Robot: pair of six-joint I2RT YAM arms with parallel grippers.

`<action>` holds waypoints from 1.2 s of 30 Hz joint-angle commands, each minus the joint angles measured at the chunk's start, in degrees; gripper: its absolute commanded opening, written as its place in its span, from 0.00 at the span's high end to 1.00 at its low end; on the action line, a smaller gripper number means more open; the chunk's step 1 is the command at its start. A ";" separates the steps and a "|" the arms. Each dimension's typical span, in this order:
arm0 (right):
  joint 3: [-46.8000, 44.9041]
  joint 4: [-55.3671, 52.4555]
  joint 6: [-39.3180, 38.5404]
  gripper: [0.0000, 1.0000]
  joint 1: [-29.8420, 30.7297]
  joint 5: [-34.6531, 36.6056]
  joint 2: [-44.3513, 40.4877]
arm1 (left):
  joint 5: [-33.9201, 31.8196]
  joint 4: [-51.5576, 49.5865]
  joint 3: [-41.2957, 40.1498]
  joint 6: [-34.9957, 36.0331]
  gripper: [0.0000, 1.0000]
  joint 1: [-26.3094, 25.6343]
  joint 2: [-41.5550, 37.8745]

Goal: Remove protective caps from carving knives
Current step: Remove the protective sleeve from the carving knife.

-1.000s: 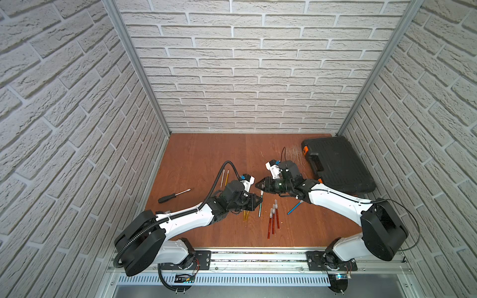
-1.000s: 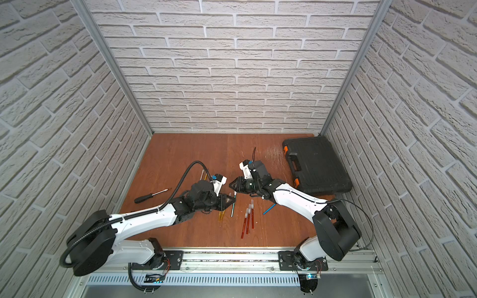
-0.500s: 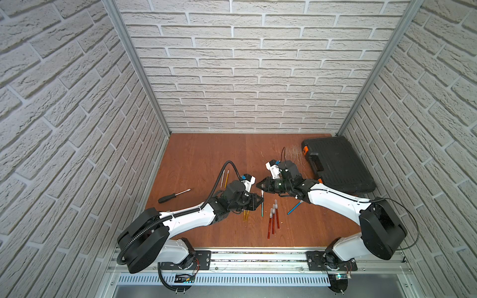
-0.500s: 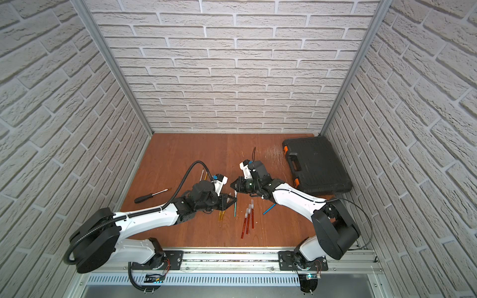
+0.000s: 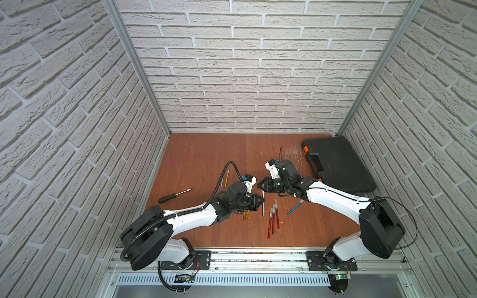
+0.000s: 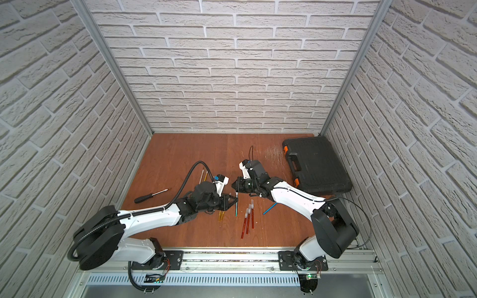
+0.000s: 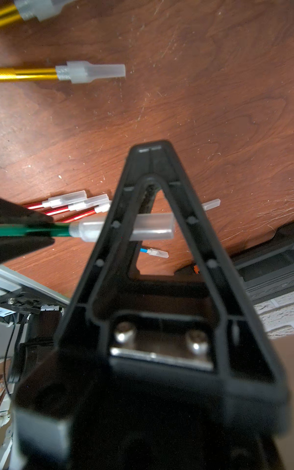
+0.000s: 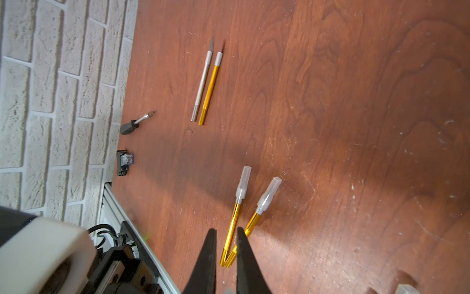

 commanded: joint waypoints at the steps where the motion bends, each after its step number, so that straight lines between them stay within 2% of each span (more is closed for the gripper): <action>1: 2.97 4.77 -1.34 0.90 -0.38 4.13 0.45 | 2.88 1.00 0.26 0.05 1.00 -2.05 0.80; 27: 6.57 7.95 -0.79 0.90 -4.59 5.48 3.54 | 1.41 2.05 0.33 -0.84 1.00 -3.85 0.86; 36: 7.86 -4.22 -9.37 0.90 -5.82 12.12 3.55 | -2.66 -6.94 0.43 1.28 1.00 -2.50 -4.77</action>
